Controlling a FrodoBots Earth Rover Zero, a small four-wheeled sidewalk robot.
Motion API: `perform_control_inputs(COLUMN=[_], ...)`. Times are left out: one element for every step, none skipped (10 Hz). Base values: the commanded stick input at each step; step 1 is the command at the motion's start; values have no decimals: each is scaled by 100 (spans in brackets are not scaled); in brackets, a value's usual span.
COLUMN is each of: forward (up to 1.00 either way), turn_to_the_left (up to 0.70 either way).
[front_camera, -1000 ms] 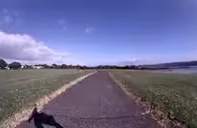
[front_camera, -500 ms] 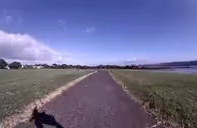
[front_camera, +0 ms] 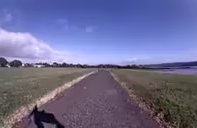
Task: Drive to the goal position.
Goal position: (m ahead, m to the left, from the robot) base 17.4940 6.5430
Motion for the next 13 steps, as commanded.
perform_control_inputs(forward=[70,70,70,70,70,70,70,70,70,70,70,70,70], turn_to_the_left=[1,1,1,1,1,1,1,0,0,0,0,0,0])
